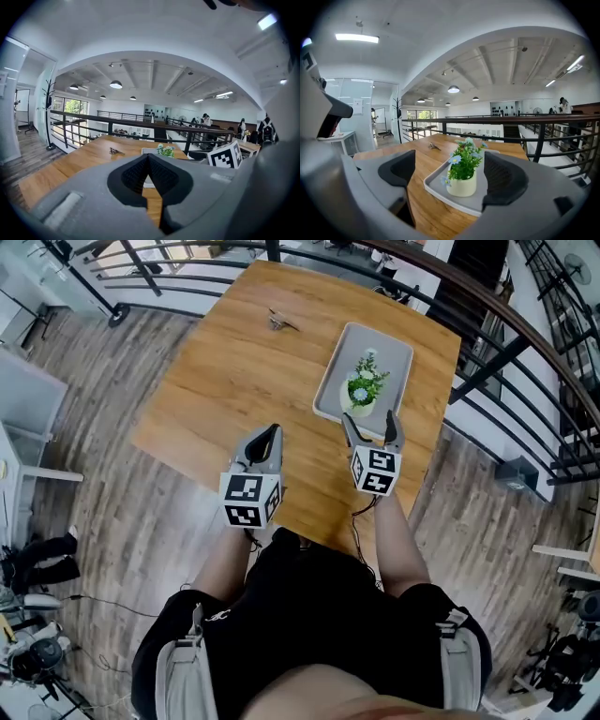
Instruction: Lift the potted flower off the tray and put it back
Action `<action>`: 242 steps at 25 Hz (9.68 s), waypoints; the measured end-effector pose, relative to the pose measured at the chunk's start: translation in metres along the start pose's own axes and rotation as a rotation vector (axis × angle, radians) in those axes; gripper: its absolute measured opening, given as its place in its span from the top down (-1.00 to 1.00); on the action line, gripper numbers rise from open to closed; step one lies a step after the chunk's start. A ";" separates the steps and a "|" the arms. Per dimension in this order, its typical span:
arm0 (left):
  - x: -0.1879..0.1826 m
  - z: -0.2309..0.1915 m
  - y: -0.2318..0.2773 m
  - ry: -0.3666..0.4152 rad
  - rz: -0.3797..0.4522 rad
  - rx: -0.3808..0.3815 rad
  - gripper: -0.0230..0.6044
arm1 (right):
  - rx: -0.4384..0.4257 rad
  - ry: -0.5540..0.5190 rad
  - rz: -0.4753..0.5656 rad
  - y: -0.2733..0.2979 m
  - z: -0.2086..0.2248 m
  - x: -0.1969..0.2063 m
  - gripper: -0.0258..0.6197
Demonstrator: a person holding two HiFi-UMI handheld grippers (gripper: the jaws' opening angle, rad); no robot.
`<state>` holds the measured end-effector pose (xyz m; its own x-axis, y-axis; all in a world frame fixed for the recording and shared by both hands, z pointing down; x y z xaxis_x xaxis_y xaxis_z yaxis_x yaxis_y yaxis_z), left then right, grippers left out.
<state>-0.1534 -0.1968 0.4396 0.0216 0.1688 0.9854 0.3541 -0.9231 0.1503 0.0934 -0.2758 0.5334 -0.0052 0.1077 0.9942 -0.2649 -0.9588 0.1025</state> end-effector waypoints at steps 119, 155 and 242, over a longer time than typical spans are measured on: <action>-0.041 0.078 0.040 0.069 0.108 0.359 0.89 | 0.323 0.004 0.217 -0.144 0.057 -0.109 -0.45; 0.028 -0.012 -0.012 0.044 -0.110 -0.138 0.89 | 0.062 0.063 -0.068 0.046 0.061 0.016 -0.45; -0.047 0.052 0.041 0.048 0.139 0.297 0.89 | 0.208 0.019 0.322 -0.126 0.015 -0.120 0.93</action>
<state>-0.0917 -0.2247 0.3949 0.0475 0.0257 0.9985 0.6079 -0.7939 -0.0085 0.1417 -0.1721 0.4013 -0.0748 -0.2042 0.9761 -0.0457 -0.9771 -0.2079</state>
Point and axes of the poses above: the fingertips, and each gripper's own axes: y forward along the fingers, z to its right, x out of its underside, the point moved 9 cm from there along -y, backward along the fingers, and after that the axes turned 9 degrees about z, right-handed, at the moved point
